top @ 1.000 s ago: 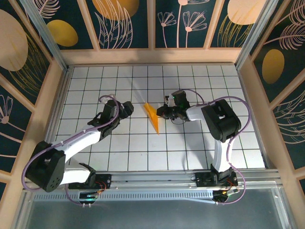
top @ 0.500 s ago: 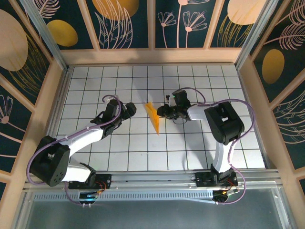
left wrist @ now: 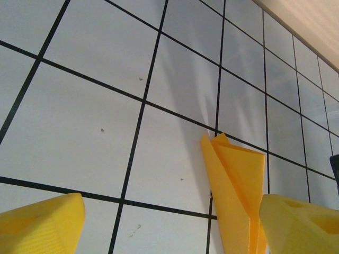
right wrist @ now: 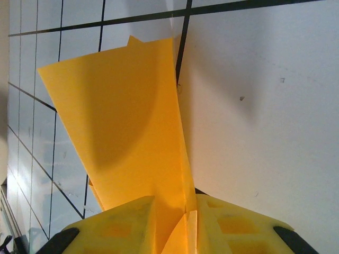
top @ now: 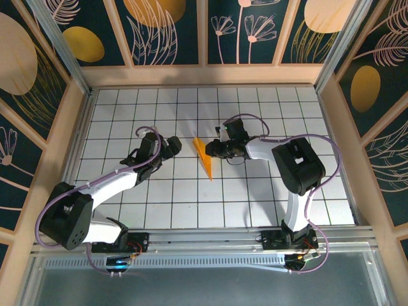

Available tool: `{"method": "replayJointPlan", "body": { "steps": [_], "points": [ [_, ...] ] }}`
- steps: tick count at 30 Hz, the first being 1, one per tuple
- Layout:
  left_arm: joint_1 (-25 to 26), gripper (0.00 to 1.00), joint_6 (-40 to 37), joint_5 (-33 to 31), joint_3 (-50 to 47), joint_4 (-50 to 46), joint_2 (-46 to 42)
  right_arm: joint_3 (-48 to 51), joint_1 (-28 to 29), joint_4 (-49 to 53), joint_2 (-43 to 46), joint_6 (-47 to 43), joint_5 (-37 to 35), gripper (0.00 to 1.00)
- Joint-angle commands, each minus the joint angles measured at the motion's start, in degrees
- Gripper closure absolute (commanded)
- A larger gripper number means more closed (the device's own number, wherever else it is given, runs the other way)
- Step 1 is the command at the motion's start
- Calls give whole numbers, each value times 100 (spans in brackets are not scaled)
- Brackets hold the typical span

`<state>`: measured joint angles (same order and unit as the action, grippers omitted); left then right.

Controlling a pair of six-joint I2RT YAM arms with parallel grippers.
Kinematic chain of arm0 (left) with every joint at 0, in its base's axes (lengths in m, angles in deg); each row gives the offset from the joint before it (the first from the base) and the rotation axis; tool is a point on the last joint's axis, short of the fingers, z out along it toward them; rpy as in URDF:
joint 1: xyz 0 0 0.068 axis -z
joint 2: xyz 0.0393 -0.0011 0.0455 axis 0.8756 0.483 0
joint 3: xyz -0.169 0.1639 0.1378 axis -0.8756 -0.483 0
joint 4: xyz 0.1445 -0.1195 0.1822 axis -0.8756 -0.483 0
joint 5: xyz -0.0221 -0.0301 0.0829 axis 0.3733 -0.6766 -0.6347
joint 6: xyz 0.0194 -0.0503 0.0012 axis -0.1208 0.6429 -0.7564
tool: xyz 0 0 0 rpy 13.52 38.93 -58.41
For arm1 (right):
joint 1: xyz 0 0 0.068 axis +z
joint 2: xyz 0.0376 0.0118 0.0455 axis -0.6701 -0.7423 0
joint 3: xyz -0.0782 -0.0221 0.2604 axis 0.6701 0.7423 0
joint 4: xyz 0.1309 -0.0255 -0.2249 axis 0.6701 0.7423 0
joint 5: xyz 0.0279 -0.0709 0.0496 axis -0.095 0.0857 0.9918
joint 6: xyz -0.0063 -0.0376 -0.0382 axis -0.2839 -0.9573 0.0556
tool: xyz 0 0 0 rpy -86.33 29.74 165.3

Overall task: Fold a paper plane with a square sheet of paper (fold left side to right side)
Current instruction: Place the paper plane at the center of the table.

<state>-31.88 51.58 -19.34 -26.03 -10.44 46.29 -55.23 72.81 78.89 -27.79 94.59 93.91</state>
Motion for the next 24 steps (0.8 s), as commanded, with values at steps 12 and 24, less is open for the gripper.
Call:
{"method": "replayJointPlan", "body": {
  "steps": [12, 24],
  "points": [
    [-51, 25, 151, 1843, 544, 868, 1354, -272, 134, 397, -43, -243, -258, 75],
    [-50, 39, 208, 2867, 1063, 1079, 2445, -288, 149, 423, -74, -248, -284, 75]
  ]
}}
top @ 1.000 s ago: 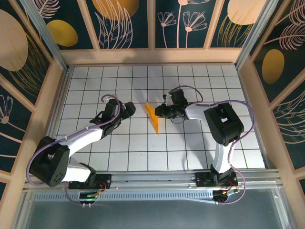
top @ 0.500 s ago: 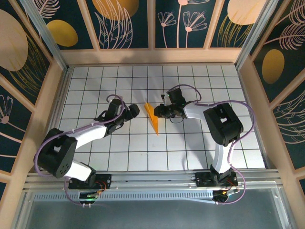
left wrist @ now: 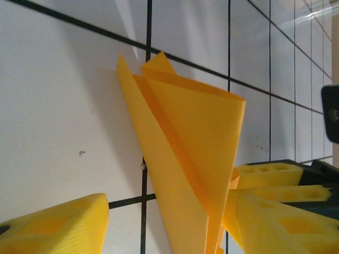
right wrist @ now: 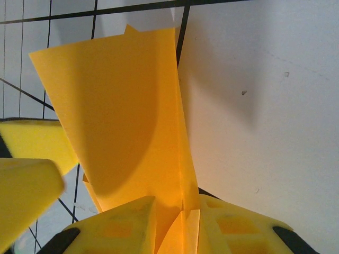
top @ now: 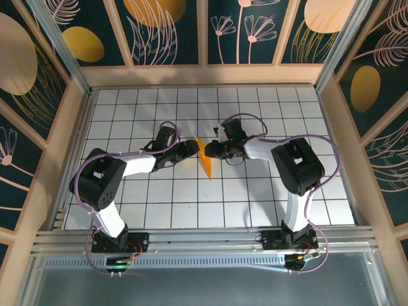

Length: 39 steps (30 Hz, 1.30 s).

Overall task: Fold a paper plane with a square sheet of paper (fold left side to right side)
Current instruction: Place the paper plane at the center of the table.

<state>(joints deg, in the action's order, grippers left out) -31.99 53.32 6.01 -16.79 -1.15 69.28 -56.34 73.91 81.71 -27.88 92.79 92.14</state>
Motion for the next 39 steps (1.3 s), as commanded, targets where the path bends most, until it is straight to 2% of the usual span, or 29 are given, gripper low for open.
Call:
{"method": "replayJointPlan", "body": {
  "steps": [1, 11, 16, 26, 32, 39],
  "points": [
    [-40, 41, 24, 346, 150, 151, 189, -178, 36, 151, -69, -74, -107, 75],
    [-38, 56, 18, 288, 138, 133, 222, -268, 33, 338, -83, -156, -258, 75],
    [-43, 65, 26, 296, 143, 147, 217, -317, 33, 555, 55, -282, -469, 70],
    [-38, 67, 47, 380, 208, 211, 285, -272, -1, 1090, 732, -755, -918, 56],
    [-44, 67, 63, 415, 238, 252, 344, -131, 35, 1153, 1055, -952, -345, 55],
    [-38, 67, 79, 445, 266, 263, 382, -99, 233, 1084, 770, -932, -90, 53]
  ]
}}
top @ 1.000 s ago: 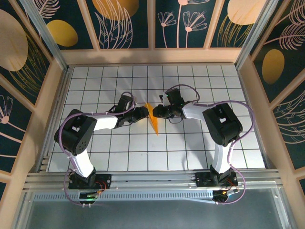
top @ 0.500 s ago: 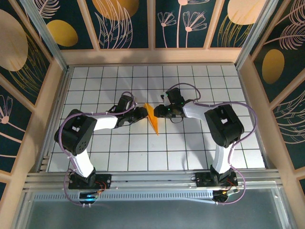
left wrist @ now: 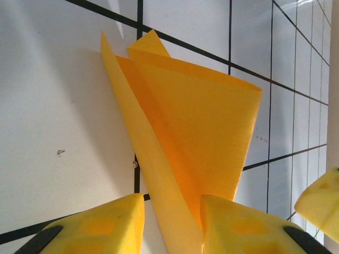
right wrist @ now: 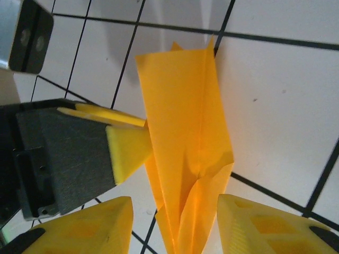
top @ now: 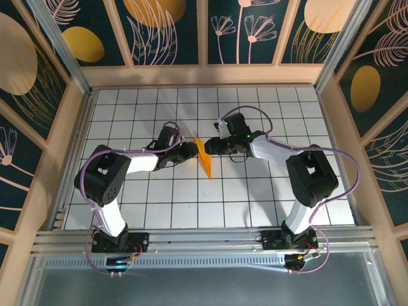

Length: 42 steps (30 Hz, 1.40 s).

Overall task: Fold a paper plane with a square sheet of paper (fold left side to right side)
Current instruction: Move the paper to the top-center of the table.

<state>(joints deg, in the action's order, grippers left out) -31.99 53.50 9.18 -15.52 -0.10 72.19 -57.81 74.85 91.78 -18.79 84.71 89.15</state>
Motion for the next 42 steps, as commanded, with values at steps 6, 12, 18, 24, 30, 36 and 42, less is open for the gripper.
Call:
{"method": "replayJointPlan", "body": {
  "steps": [6, 12, 18, 24, 30, 36, 42],
  "points": [
    [-43, 67, 51, 117, 155, 133, 98, -36, 259, 93, -386, -71, 124, 52],
    [-41, 68, 60, 124, 155, 131, 100, -109, 330, 113, -582, -45, 27, 52],
    [-41, 68, 53, 132, 165, 121, 109, -172, 383, 154, -703, -62, 8, 53],
    [-43, 68, 51, 129, 157, 126, 108, -259, 412, 275, -783, -91, -140, 58],
    [-39, 68, 51, 124, 156, 125, 102, -348, 456, 465, -836, -149, -360, 71],
    [-38, 68, 52, 108, 122, 122, 101, -477, 542, 714, -897, -198, -644, 76],
    [-44, 68, 55, 98, 126, 112, 102, -609, 632, 909, -987, -209, -861, 77]
  ]
}}
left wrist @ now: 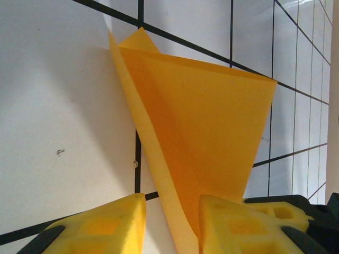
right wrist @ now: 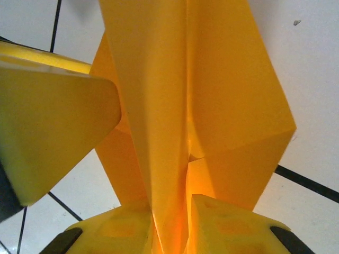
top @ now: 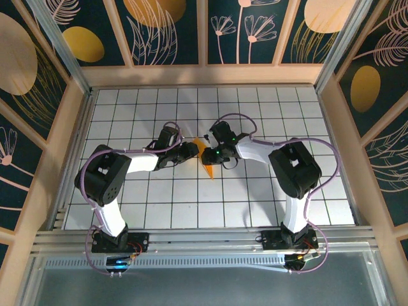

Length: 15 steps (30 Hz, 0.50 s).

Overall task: Fold a paper plane with a square sheet of paper (fold left side to right side)
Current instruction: Move the paper to the top-center of the table.

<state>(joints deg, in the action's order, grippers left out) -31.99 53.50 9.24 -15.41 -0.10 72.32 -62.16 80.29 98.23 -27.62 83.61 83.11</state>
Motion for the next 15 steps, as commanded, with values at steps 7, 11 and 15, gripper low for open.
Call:
{"method": "replayJointPlan", "body": {
  "steps": [7, 11, 15],
  "points": [
    [-38, 65, 46, -52, 18, 67, -111, -268, 158, 410, -234, -122, -448, 79],
    [-43, 59, 5, -300, -78, -62, -389, -297, 209, 458, -279, -105, -529, 81],
    [-39, 54, -137, -693, -152, -341, -837, -325, 263, 494, -350, -77, -610, 83]
  ]
}}
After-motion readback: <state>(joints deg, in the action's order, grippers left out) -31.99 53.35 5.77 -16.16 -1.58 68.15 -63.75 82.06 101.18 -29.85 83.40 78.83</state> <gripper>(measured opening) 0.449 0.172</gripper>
